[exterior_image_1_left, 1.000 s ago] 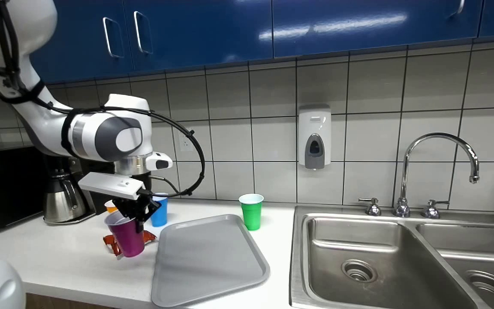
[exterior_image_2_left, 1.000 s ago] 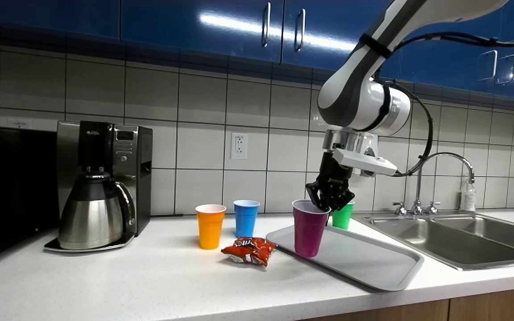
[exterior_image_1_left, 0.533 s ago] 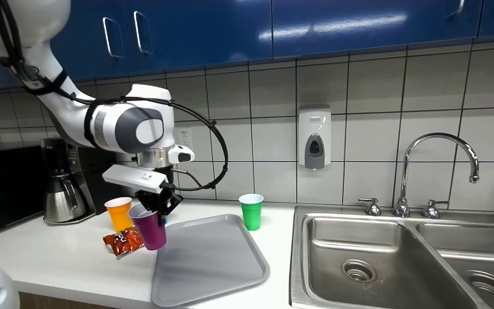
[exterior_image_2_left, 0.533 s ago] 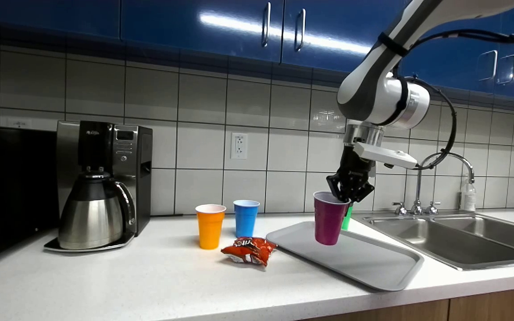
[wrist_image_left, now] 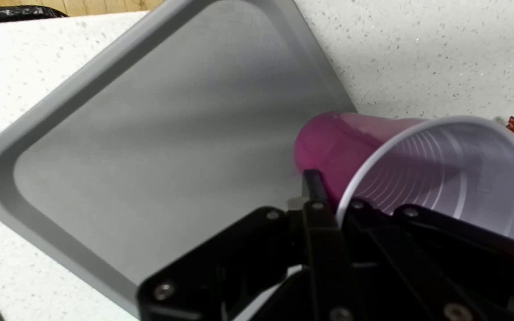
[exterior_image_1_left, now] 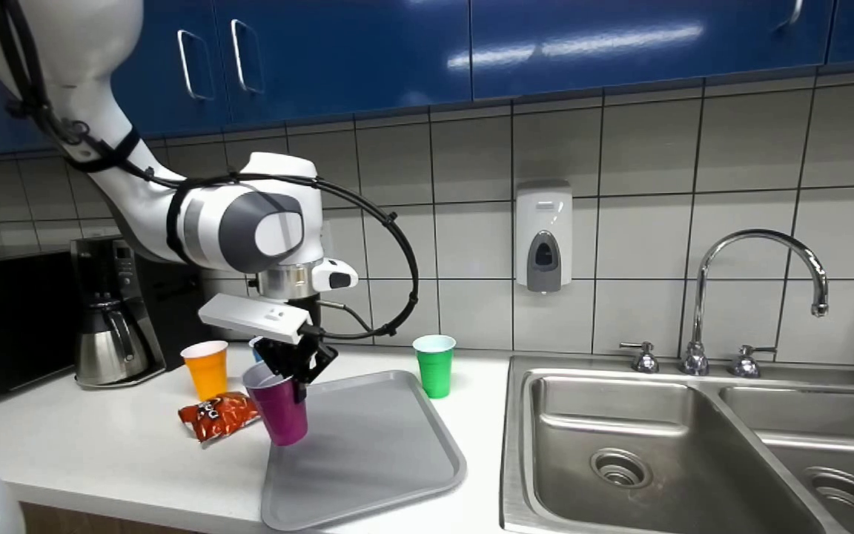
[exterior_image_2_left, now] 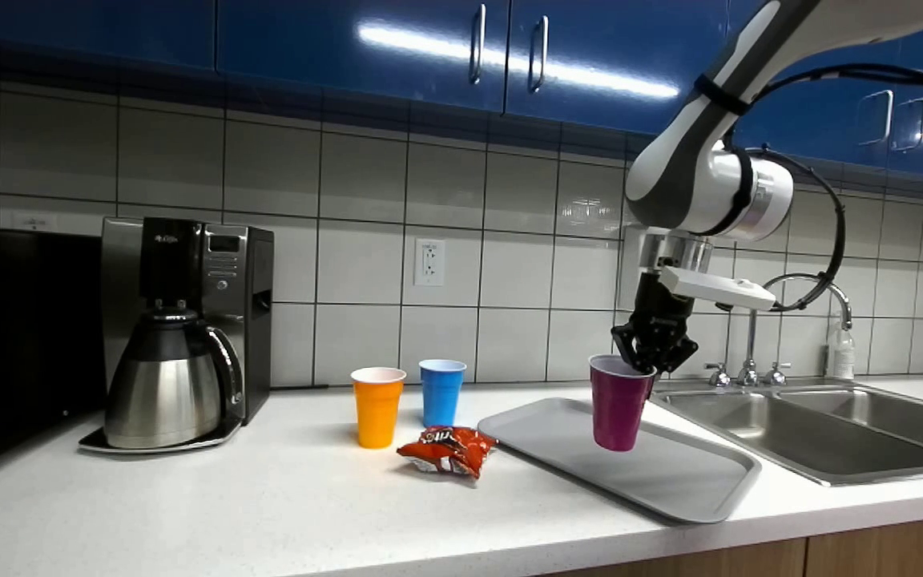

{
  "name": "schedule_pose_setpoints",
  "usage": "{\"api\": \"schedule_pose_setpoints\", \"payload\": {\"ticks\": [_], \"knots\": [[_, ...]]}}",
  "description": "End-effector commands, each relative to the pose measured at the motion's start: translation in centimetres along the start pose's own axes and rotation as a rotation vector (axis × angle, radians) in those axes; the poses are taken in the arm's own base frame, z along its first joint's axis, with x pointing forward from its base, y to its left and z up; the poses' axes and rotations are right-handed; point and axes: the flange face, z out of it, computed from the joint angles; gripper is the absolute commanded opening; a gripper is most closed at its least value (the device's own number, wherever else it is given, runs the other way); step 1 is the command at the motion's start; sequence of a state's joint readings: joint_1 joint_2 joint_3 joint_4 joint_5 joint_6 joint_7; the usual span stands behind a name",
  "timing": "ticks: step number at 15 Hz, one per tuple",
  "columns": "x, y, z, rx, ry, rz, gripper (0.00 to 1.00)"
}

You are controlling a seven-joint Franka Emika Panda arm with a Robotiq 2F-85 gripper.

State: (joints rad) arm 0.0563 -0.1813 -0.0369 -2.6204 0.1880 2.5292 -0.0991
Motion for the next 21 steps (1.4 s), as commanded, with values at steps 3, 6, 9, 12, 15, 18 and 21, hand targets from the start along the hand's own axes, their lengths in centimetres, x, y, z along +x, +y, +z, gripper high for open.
{"api": "schedule_pose_setpoints", "payload": {"ticks": [3, 6, 9, 12, 15, 18, 21], "knots": [[-0.6, 2.3, 0.3, -0.042, -0.029, 0.014, 0.01], [-0.9, 3.0, 1.0, -0.049, -0.044, 0.021, 0.01], [-1.1, 3.3, 1.7, -0.055, -0.060, 0.026, 0.01], [-0.9, 3.2, 2.2, -0.064, -0.070, 0.021, 0.01], [-0.8, 3.3, 2.8, -0.076, -0.077, 0.016, 0.01], [-0.9, 3.3, 3.2, -0.088, -0.084, 0.004, 0.01], [-0.7, 3.3, 3.6, -0.095, -0.088, 0.006, 0.01]]}}
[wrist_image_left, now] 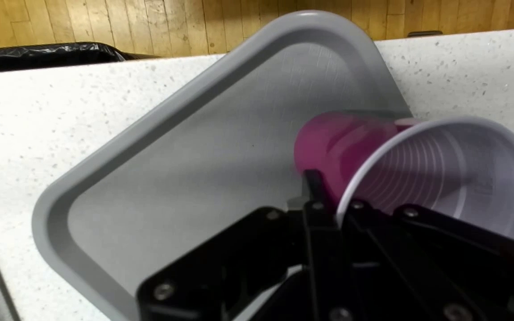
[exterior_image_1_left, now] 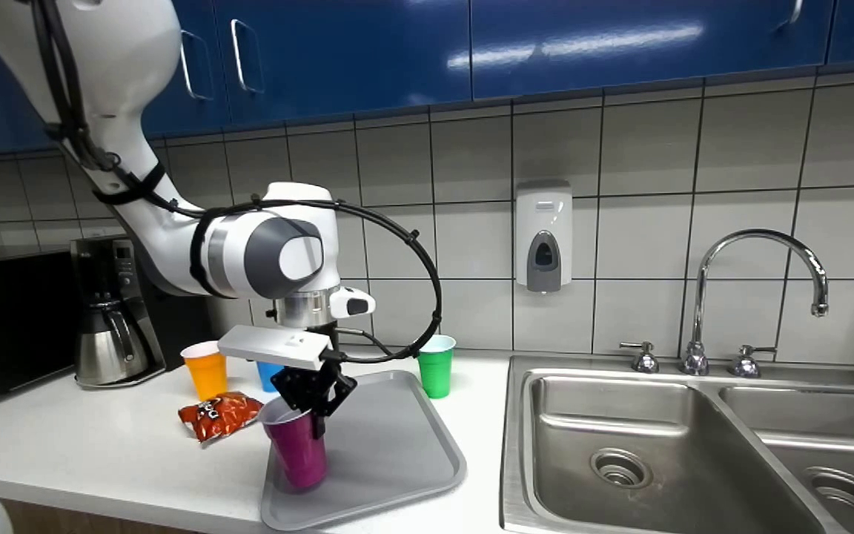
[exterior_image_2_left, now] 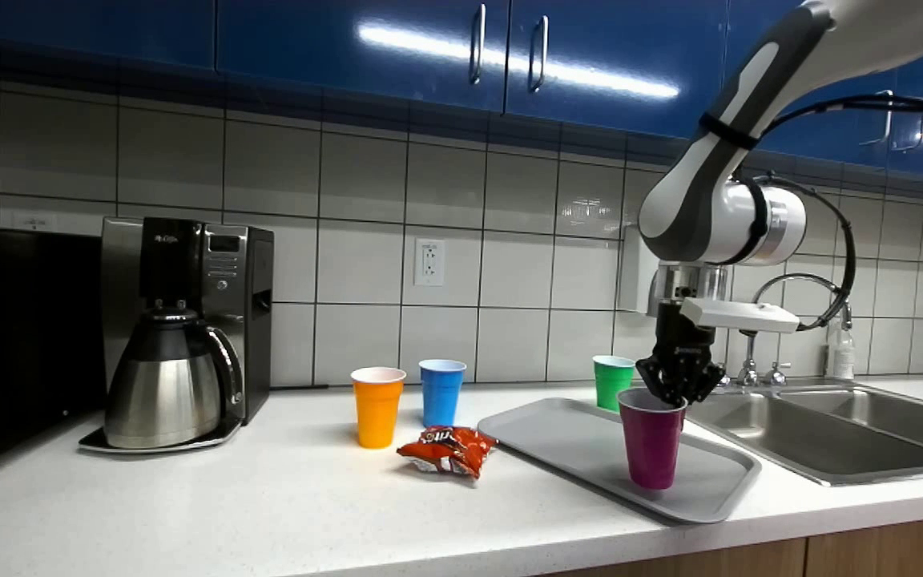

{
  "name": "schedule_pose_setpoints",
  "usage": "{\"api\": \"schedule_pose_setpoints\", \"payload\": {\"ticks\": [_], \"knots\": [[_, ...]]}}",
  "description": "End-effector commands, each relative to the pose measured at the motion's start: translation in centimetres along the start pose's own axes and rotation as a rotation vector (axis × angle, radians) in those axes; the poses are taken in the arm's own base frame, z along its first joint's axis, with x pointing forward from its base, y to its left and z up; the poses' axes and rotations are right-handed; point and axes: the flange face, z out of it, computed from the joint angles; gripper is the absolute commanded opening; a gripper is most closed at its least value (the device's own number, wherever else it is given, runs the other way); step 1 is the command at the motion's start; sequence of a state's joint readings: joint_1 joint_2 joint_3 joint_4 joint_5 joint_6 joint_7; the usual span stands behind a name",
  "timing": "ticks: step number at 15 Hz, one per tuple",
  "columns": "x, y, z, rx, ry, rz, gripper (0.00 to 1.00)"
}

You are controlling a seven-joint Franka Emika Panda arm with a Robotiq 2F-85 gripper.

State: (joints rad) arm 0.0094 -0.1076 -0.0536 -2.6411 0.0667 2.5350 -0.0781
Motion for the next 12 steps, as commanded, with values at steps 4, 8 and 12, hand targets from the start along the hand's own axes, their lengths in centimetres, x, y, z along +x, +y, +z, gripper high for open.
{"api": "schedule_pose_setpoints", "payload": {"ticks": [4, 8, 12], "knots": [[0.8, 0.4, 0.5, -0.018, -0.005, 0.025, 0.01], [1.0, 0.4, 1.0, -0.023, -0.012, 0.030, 0.01], [1.1, 0.4, 1.4, -0.034, -0.026, 0.031, 0.43]]}}
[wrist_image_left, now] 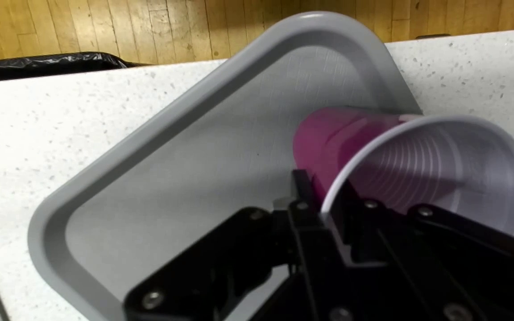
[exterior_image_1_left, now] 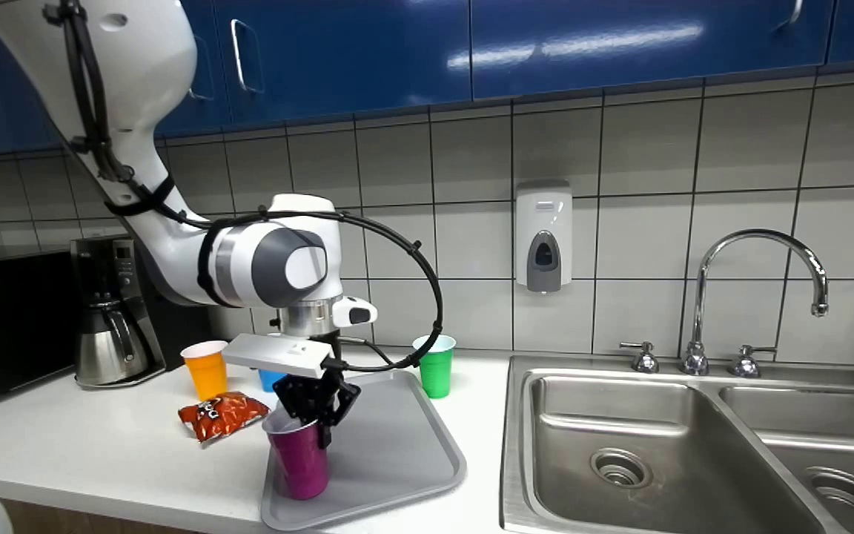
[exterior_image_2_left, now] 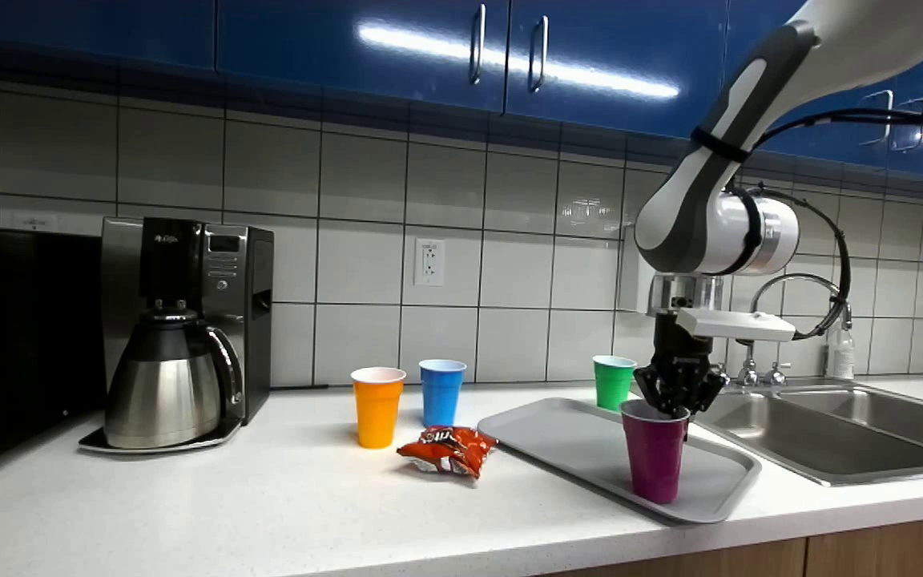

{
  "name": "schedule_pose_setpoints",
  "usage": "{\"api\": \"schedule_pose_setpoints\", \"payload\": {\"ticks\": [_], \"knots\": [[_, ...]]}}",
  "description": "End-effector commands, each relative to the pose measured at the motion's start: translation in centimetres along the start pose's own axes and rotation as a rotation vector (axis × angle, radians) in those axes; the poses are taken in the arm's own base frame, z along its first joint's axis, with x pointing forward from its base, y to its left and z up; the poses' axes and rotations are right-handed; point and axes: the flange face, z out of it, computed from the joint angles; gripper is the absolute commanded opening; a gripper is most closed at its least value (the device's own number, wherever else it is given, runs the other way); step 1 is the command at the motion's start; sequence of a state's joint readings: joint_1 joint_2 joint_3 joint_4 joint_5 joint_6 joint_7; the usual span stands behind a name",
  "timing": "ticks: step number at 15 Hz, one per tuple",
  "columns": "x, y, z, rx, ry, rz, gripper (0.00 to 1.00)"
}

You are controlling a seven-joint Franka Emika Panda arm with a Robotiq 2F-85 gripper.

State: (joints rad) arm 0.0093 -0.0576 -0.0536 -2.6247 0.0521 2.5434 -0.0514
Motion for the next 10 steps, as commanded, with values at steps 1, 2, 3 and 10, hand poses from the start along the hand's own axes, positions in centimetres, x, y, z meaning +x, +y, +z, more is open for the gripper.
{"api": "schedule_pose_setpoints", "payload": {"ticks": [1, 2, 3, 10], "knots": [[0.7, 0.3, -0.1, -0.026, -0.001, 0.015, 0.50], [0.7, 0.3, -0.3, -0.027, 0.001, 0.011, 0.56], [0.8, 0.2, -0.6, -0.027, 0.006, 0.007, 0.65], [1.4, 0.2, -4.2, -0.023, 0.059, -0.012, 1.00]]}}
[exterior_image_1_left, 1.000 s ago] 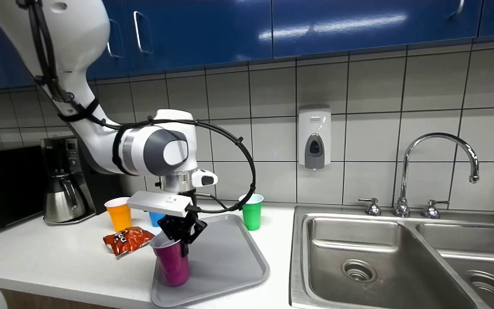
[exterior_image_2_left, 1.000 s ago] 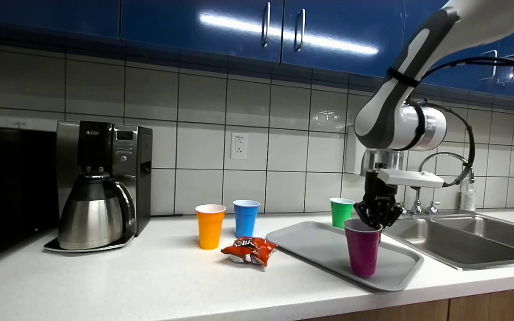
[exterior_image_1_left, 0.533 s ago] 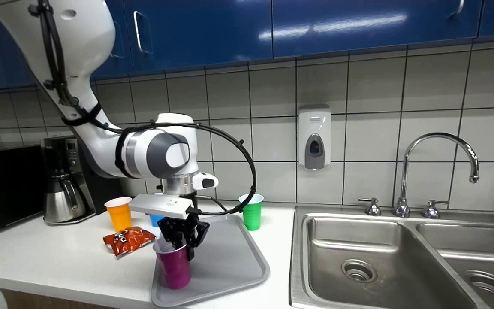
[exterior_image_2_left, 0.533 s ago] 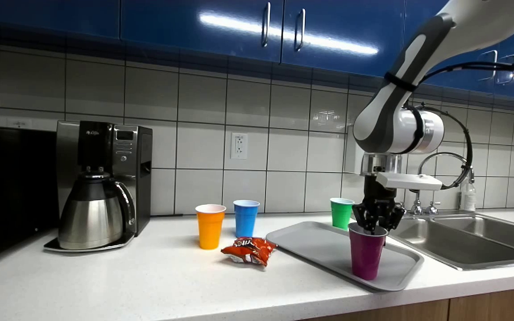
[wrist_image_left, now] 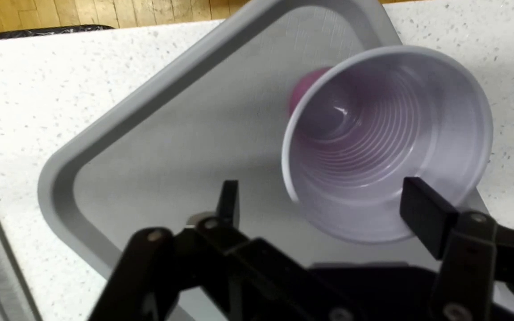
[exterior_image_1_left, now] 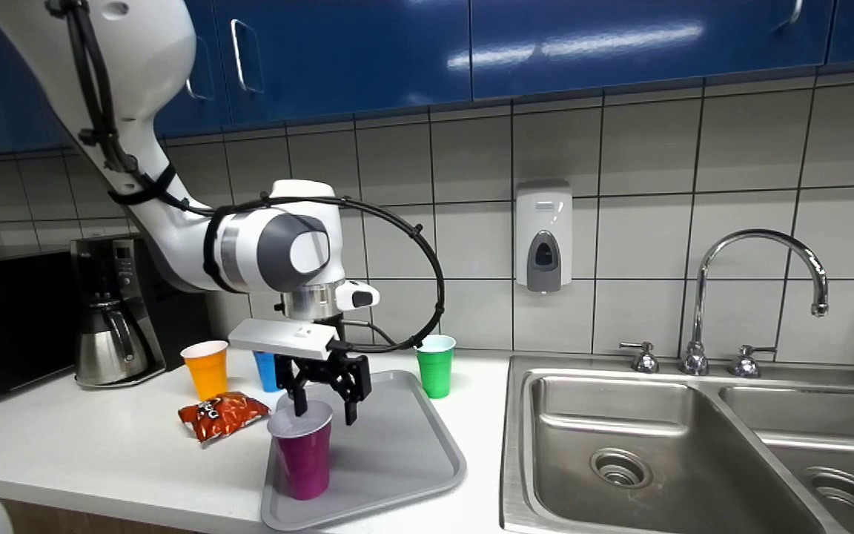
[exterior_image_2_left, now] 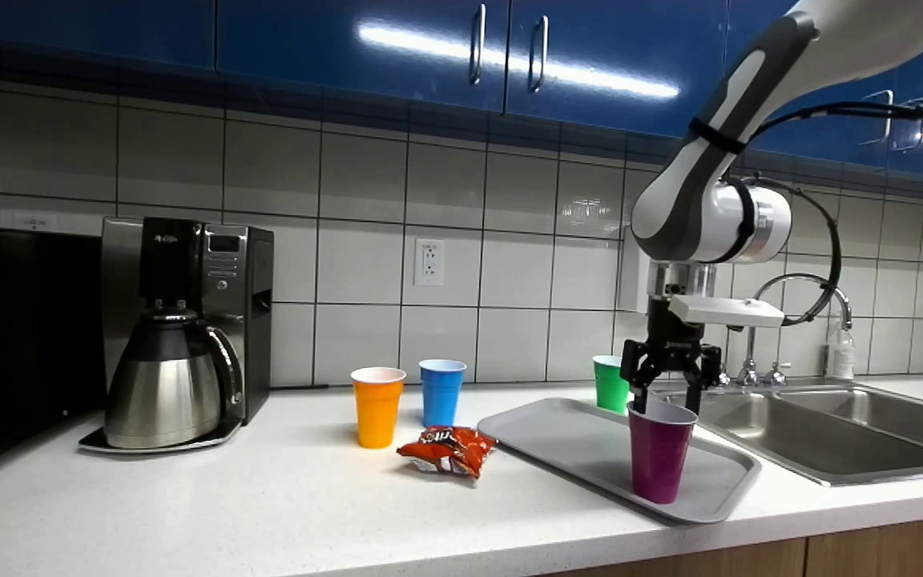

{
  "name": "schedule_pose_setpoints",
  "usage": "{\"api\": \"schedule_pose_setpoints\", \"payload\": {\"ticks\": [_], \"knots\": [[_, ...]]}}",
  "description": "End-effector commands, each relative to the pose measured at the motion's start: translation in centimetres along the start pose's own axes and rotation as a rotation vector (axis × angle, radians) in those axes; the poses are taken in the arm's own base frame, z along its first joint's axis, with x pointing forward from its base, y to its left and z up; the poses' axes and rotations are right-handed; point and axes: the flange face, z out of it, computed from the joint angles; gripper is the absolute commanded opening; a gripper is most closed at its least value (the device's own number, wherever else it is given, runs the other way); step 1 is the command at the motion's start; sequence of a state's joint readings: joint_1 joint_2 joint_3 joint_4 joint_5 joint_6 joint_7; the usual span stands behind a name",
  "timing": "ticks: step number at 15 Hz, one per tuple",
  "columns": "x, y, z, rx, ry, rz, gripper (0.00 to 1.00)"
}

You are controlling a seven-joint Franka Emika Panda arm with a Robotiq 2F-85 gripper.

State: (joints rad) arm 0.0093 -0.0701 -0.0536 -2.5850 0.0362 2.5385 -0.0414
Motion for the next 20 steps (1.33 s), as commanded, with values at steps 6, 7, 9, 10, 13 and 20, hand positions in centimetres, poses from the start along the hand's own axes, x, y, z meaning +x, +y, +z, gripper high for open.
{"api": "schedule_pose_setpoints", "payload": {"ticks": [6, 7, 9, 10, 13, 20], "knots": [[0.4, 0.5, -4.8, -0.032, 0.034, -0.020, 1.00], [0.6, 0.7, -5.2, -0.036, 0.040, -0.018, 1.00], [1.3, 1.1, -6.0, -0.041, 0.056, -0.004, 1.00], [1.9, 1.4, -6.5, -0.041, 0.065, 0.004, 1.00], [3.5, 2.3, -7.5, -0.051, 0.085, 0.023, 1.00], [6.5, 2.2, -8.2, -0.066, 0.100, 0.057, 1.00]]}}
